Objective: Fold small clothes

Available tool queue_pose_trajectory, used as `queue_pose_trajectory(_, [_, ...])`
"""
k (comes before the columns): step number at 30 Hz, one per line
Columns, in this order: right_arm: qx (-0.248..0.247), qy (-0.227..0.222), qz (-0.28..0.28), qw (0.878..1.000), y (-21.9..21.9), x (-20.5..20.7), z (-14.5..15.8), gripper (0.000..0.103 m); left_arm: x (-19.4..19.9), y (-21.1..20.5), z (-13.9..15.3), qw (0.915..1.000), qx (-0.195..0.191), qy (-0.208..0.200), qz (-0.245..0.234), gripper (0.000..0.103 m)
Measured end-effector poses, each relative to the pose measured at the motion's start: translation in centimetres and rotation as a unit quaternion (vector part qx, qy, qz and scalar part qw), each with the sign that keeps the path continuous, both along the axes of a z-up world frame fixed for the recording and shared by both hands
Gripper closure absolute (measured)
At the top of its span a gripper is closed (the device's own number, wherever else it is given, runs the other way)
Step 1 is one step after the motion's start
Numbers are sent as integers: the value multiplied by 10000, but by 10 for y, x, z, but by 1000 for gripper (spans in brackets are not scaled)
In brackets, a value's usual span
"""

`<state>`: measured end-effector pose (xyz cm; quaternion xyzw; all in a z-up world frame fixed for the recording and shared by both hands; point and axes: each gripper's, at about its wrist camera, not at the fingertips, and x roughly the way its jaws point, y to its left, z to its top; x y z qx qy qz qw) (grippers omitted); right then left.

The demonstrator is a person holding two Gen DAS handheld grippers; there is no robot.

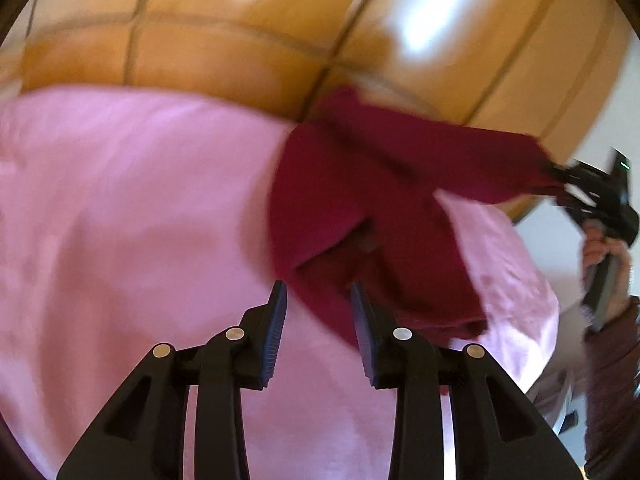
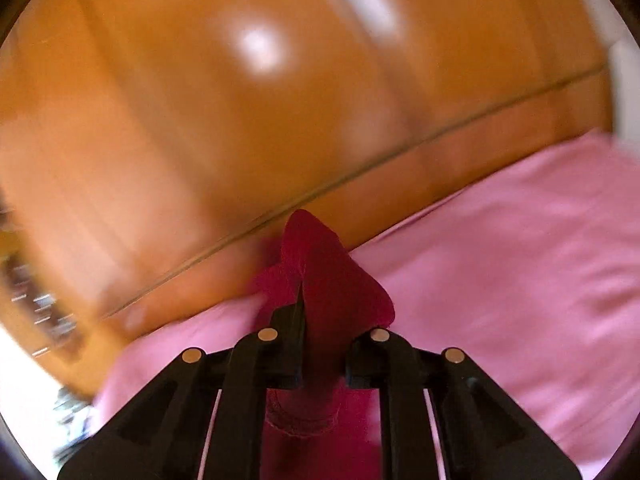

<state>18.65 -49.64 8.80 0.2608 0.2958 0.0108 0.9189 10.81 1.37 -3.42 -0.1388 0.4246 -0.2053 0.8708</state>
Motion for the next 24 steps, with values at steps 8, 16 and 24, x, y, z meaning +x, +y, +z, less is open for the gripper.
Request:
queue_pose_trajectory(8, [-622, 478, -1353, 9877, -78, 16, -19, 12, 47, -3, -49, 9962, 24, 825, 274, 71])
queue_pose_trajectory(16, [329, 790, 847, 9927, 26, -21, -54, 10, 69, -12, -55, 9941, -278, 960, 410, 63])
queue_pose_trajectory(24, [1046, 1573, 2564, 9479, 185, -44, -122, 42, 85, -17, -60, 9894, -839, 1140, 334, 95])
